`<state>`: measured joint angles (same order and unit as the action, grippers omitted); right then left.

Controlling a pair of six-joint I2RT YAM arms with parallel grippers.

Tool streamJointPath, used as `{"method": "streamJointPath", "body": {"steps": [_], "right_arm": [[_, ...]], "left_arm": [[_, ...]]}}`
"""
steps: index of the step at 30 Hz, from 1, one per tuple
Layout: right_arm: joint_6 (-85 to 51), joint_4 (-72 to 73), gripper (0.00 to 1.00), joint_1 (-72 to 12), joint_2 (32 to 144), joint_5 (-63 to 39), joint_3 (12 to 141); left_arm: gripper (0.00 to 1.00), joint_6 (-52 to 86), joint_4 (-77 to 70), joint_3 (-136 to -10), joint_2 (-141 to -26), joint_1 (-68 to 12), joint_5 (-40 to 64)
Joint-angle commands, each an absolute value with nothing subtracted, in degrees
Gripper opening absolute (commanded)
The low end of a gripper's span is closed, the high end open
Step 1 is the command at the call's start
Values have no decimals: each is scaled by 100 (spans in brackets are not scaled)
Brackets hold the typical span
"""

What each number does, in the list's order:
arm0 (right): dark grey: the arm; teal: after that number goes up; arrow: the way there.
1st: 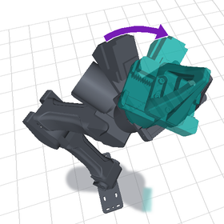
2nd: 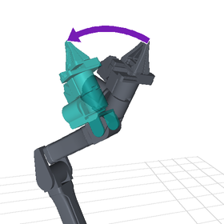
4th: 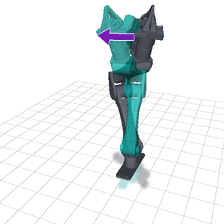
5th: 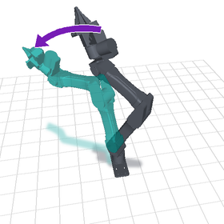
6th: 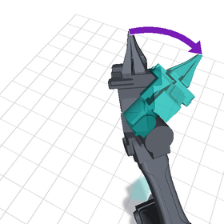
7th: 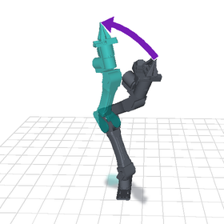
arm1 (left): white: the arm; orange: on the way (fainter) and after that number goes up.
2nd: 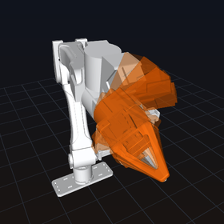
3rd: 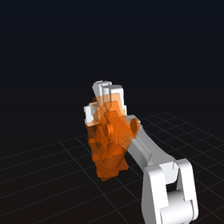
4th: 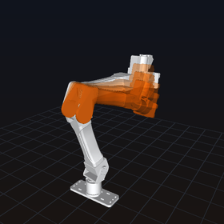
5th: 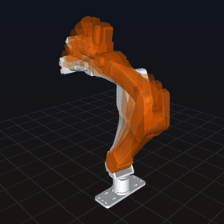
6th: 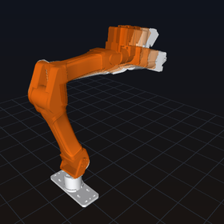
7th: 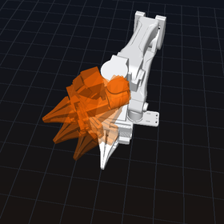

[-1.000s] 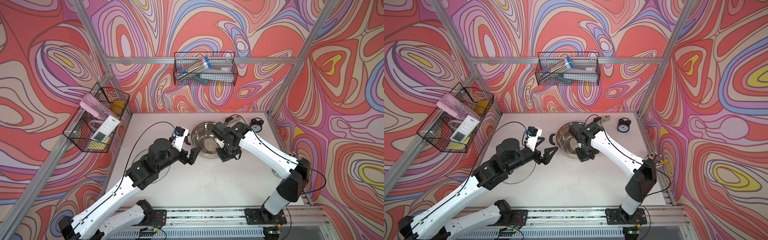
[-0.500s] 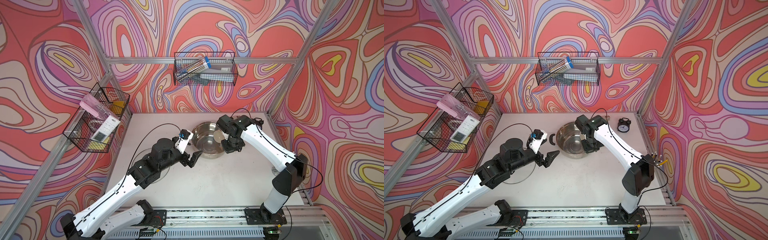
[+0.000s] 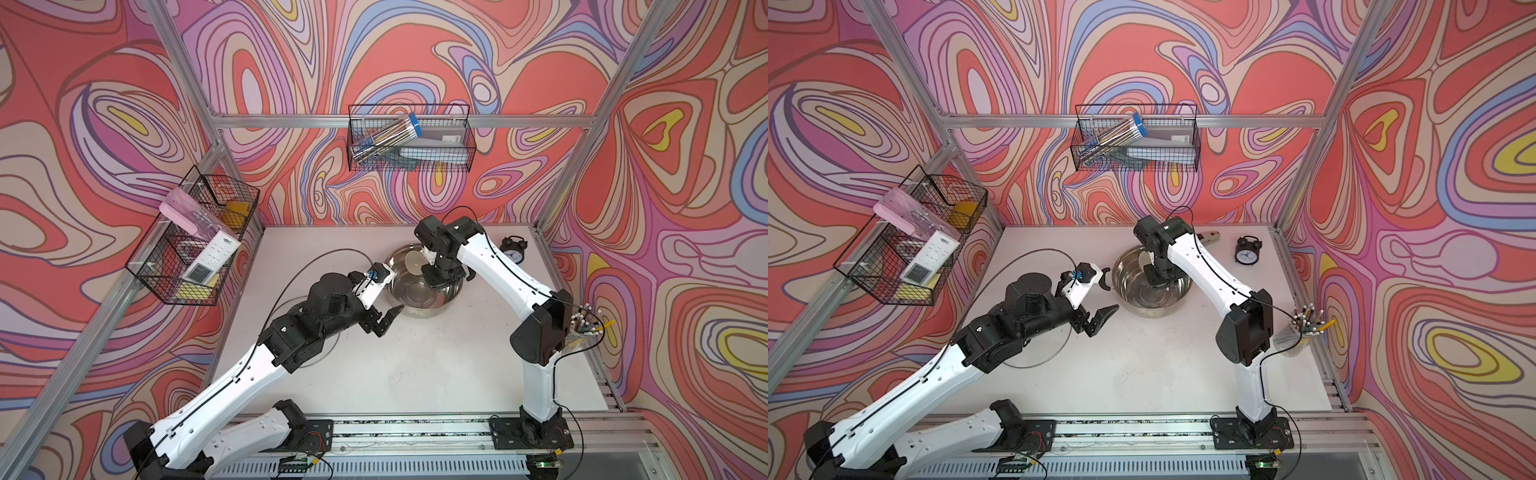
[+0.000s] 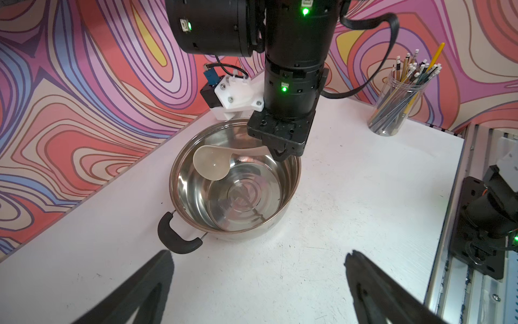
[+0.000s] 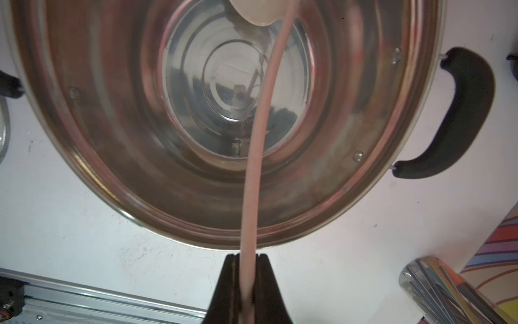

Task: Stir the soup with a spoon
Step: Stir the soup in the pan with a stick.

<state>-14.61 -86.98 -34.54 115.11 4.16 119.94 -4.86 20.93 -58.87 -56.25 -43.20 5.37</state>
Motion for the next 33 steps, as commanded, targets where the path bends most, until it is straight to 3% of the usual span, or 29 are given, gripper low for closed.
{"method": "streamJointPath", "body": {"steps": [1,12,20,33], "right_arm": [[-1485,-8901,0,-3691,11528,236,12114],[-1860,-8908,0,-4113,10594,310,11049],[-2088,-9065,0,-4113,9899,941,10253],[-1800,-8954,0,-3598,10071,1578,10402]], "left_arm": [[99,-614,2158,-6029,-5668,-4359,492],[99,-550,1986,-5998,-5760,-4358,410],[99,-529,1911,-5958,-5835,-4359,438],[99,-423,1907,-6046,-5849,-4359,396]]}}
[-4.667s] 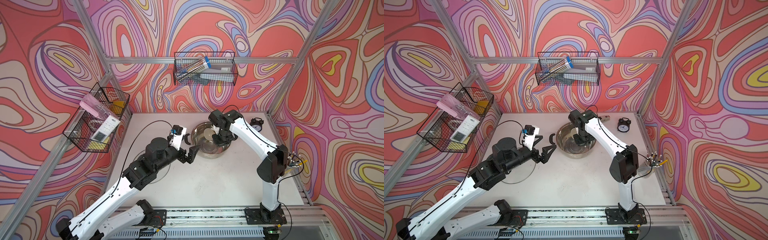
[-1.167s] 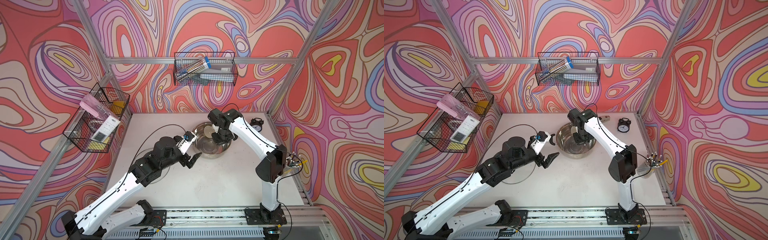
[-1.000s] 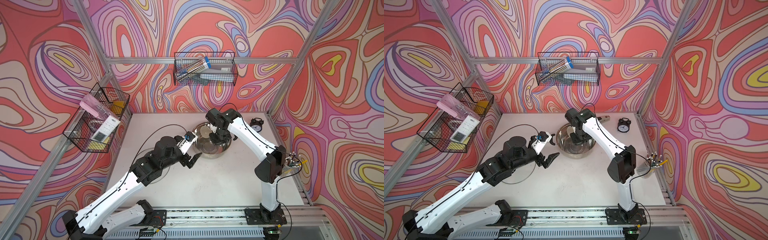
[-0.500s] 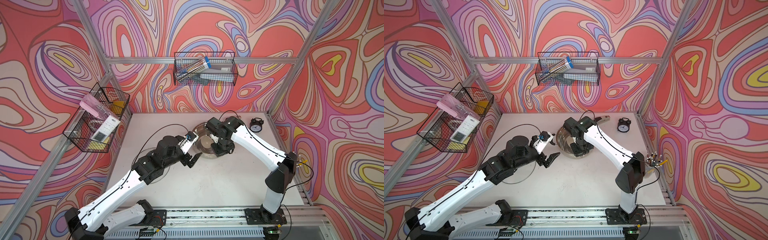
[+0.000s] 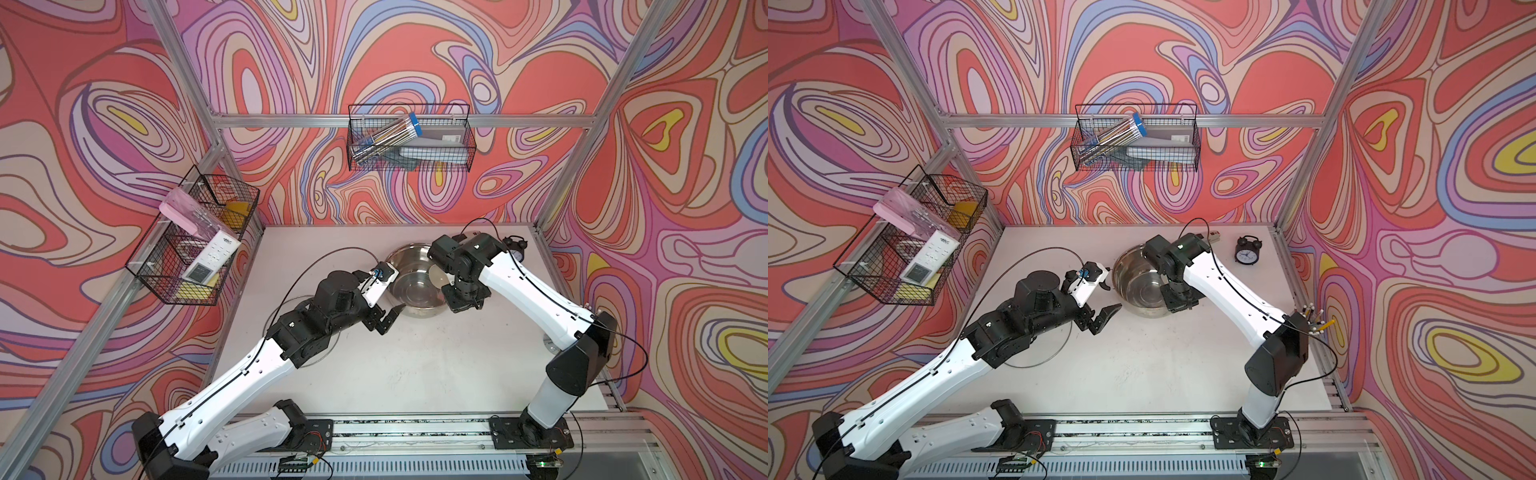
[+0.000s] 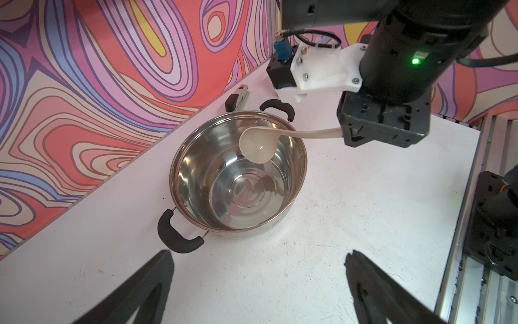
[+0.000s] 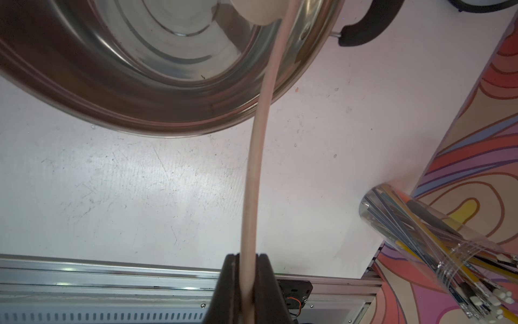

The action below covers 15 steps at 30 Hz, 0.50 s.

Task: Stir the soup with a spoon
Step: Stir the soup in the pan with a stick.

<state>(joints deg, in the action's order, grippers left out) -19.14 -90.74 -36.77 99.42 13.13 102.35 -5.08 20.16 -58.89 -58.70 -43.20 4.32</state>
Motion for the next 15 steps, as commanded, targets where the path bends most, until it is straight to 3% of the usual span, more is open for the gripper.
{"method": "streamJointPath", "body": {"steps": [1,15], "right_arm": [[-1736,-8924,0,-3554,10115,1592,10446],[-1265,-8802,0,-3379,11585,1256,12007]], "left_arm": [[99,-398,1923,-6046,-5838,-4353,375],[99,-250,2004,-6059,-5730,-4386,220]]}}
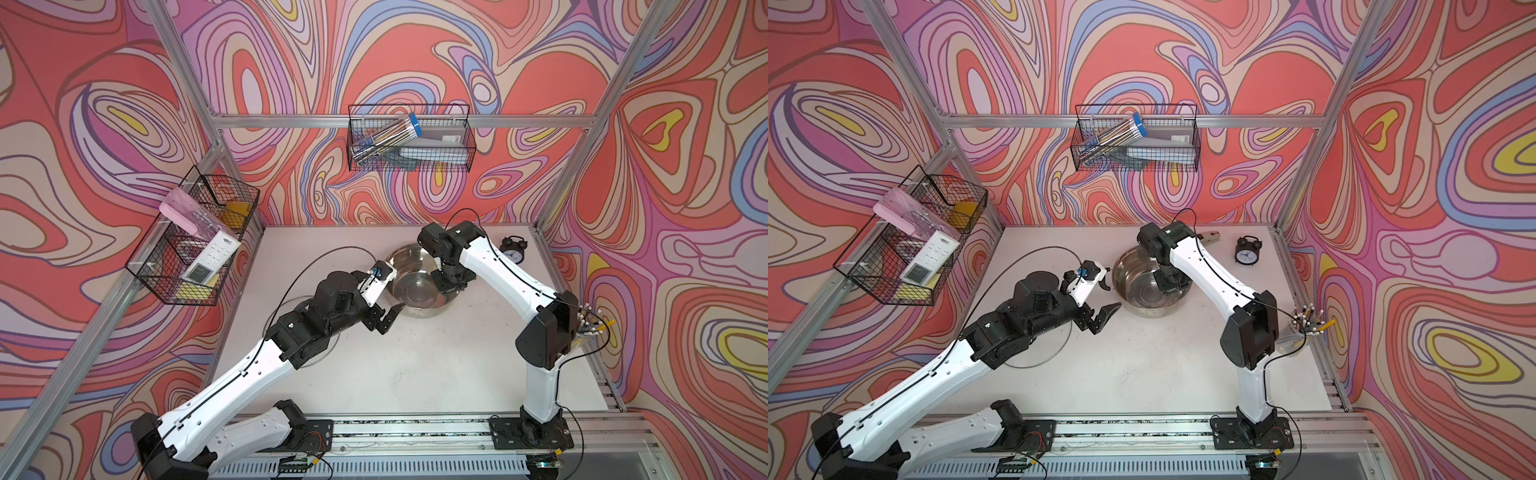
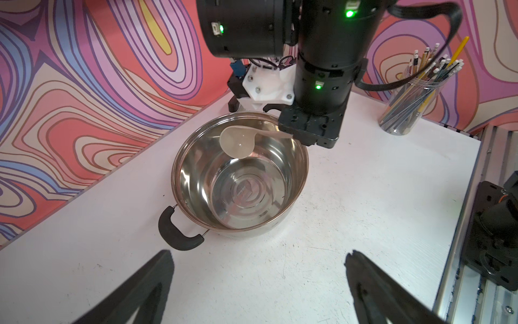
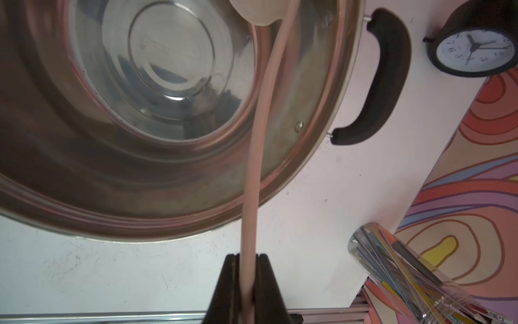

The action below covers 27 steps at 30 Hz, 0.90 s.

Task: Stir the soup with a spoon
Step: Stir the soup in the pan with a stick.

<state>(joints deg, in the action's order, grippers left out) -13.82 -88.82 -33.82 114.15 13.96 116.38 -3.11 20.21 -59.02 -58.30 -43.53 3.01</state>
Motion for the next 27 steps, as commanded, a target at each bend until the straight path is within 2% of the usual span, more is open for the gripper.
{"method": "streamJointPath", "body": {"steps": [1,6,11,20,27], "right_arm": [[-1257,-8807,0,-3377,11682,1132,12146],[-1257,-8860,0,-3493,11951,527,12592],[-1281,-8746,0,-3813,11818,162,12420],[-1578,-8657,0,-4236,10976,-16,11351],[-1851,-8834,0,-4280,10197,222,10324]], "left_arm": [[99,-244,2006,-6056,-5730,-4386,210],[99,-202,2021,-6031,-5704,-4395,203],[99,-170,2014,-5994,-5648,-4402,176],[99,-74,1898,-5985,-5651,-4403,279],[99,22,1872,-5950,-5683,-4421,353]]}}
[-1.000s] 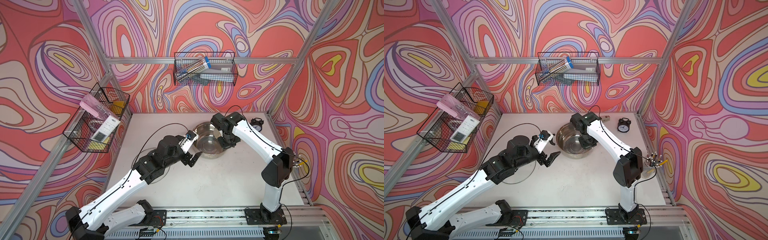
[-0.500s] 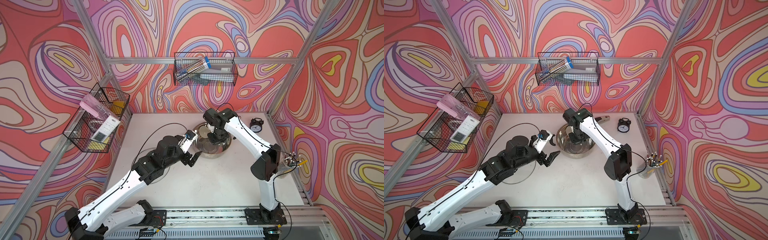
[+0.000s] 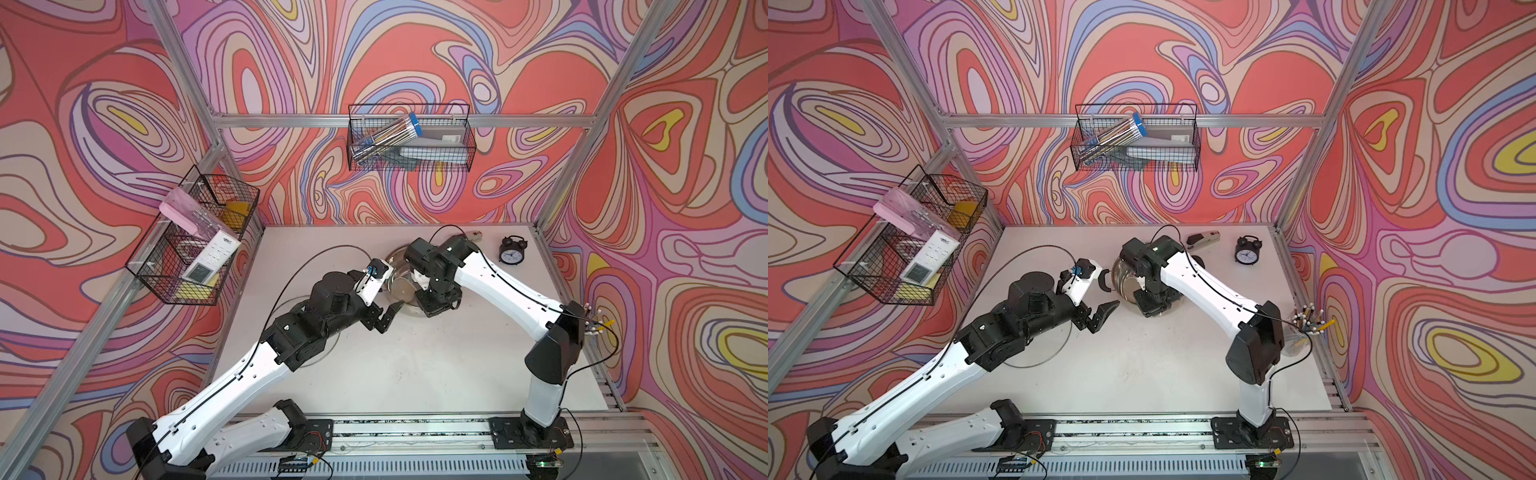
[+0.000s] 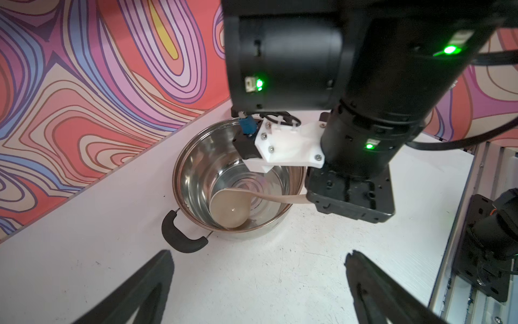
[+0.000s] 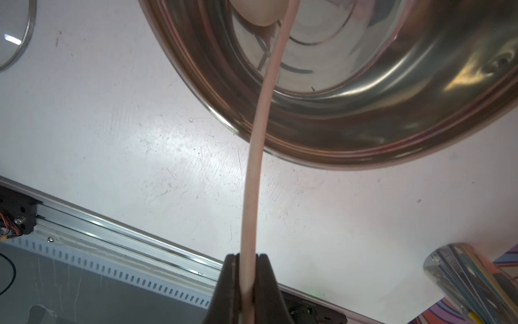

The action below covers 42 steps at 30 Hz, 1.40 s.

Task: Stir the soup with a spoon
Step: Stir the soup in the pan with a stick.

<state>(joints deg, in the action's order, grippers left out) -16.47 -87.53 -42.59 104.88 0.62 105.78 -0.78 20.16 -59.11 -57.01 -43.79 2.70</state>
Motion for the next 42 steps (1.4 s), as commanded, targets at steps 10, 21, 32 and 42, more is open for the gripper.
{"method": "streamJointPath", "body": {"steps": [10,21,32,42], "right_arm": [[-1791,-9157,0,-3818,9929,598,10110],[-1414,-9205,0,-3380,10810,1092,11013],[-1355,-9172,0,-3443,11799,369,12324],[-1530,-8995,0,-3938,11528,49,11931]], "left_arm": [[99,112,1780,-5985,-5831,-4500,362],[99,124,1652,-6116,-6064,-4629,223],[99,12,1700,-6194,-6065,-4671,111],[99,37,1778,-6117,-5924,-4684,96]]}}
